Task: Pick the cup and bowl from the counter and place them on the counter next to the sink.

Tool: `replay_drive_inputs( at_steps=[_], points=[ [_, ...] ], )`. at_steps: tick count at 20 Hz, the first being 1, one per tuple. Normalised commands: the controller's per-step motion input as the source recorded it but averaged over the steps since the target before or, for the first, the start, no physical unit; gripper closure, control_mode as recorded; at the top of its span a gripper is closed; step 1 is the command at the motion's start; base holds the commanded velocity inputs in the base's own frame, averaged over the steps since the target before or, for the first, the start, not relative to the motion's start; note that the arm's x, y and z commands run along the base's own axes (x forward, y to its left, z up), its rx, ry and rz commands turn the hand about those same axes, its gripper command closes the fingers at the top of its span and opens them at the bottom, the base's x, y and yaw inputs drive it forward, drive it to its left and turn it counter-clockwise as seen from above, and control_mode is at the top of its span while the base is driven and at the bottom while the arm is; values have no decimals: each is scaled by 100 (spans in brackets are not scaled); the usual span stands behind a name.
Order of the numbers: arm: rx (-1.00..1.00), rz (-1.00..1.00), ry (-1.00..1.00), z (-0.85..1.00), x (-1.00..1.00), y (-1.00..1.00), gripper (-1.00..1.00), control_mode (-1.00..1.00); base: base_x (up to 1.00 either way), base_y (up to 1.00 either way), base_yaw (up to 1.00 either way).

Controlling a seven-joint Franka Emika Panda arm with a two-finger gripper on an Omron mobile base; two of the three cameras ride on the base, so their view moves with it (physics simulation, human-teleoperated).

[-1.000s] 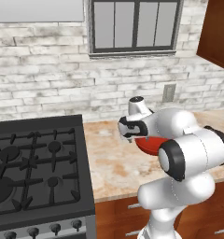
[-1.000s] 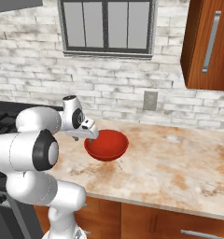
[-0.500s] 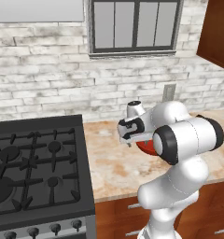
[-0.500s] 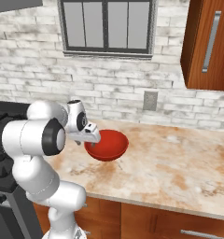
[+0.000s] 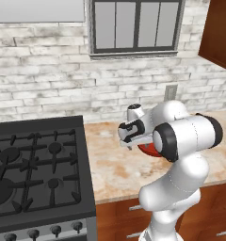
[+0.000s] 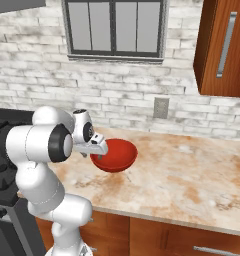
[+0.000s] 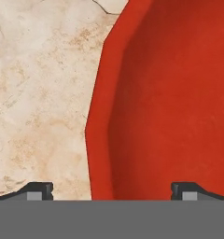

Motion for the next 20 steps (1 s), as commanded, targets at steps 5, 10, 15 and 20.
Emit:
replay_drive_inputs(
  at_steps=[5,10,15,20],
  points=[
    [0,0,0,0,0,0,100,-100,0,0,0],
    [0,0,0,0,0,0,100,-100,0,0,0],
    [0,0,0,9,0,0,100,-100,0,0,0],
    [0,1,-1,76,-9,0,100,-100,0,0,0]
  ],
)
